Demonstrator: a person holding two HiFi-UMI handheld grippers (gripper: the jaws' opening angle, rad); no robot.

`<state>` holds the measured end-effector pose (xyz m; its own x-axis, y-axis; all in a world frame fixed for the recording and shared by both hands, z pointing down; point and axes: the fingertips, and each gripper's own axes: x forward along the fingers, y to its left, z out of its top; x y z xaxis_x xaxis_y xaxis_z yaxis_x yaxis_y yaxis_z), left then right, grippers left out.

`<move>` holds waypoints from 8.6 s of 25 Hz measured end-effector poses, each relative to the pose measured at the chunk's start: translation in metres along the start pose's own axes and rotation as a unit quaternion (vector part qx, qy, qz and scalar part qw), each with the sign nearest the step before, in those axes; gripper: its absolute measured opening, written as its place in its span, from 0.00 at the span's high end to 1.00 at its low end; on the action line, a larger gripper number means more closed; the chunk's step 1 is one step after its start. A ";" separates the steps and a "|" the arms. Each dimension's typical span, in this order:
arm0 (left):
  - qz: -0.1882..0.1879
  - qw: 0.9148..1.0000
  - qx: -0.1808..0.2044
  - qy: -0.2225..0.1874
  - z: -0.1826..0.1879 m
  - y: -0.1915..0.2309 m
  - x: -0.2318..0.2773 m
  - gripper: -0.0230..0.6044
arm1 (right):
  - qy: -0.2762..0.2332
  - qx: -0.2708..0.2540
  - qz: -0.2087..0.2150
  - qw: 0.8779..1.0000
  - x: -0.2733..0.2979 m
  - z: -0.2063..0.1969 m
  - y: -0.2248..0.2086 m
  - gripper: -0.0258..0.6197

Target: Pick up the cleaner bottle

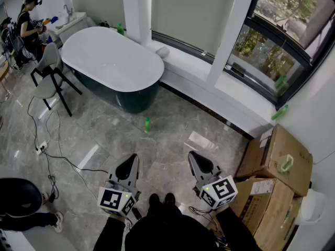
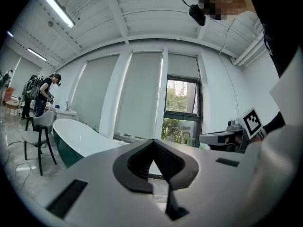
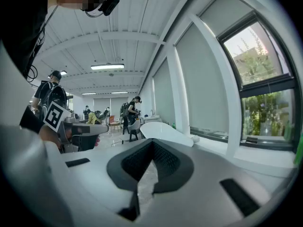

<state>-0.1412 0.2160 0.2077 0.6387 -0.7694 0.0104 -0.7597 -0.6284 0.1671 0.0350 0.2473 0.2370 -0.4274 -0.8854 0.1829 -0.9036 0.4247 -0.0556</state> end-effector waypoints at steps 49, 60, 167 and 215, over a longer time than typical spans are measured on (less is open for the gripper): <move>0.028 1.000 -0.004 0.008 -0.018 0.025 0.110 0.95 | 0.001 0.030 0.016 0.999 0.045 -0.002 -0.095 0.96; 0.019 1.000 -0.007 0.021 -0.018 0.109 0.209 0.95 | 0.013 0.026 0.003 1.000 0.148 0.020 -0.146 0.96; 0.071 0.970 0.051 0.225 -0.701 0.352 0.450 0.67 | 0.066 -0.006 0.042 0.997 0.462 -0.494 -0.339 0.96; 0.032 0.970 0.069 0.232 -0.183 0.220 0.405 0.67 | 0.046 0.014 0.021 0.999 0.331 -0.016 -0.263 0.96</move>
<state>-0.0271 -0.2133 0.4294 0.5514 -0.6929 0.4646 -0.7885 -0.6148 0.0190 0.1316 -0.1547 0.3279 -0.4611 -0.8458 0.2685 -0.8863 0.4540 -0.0918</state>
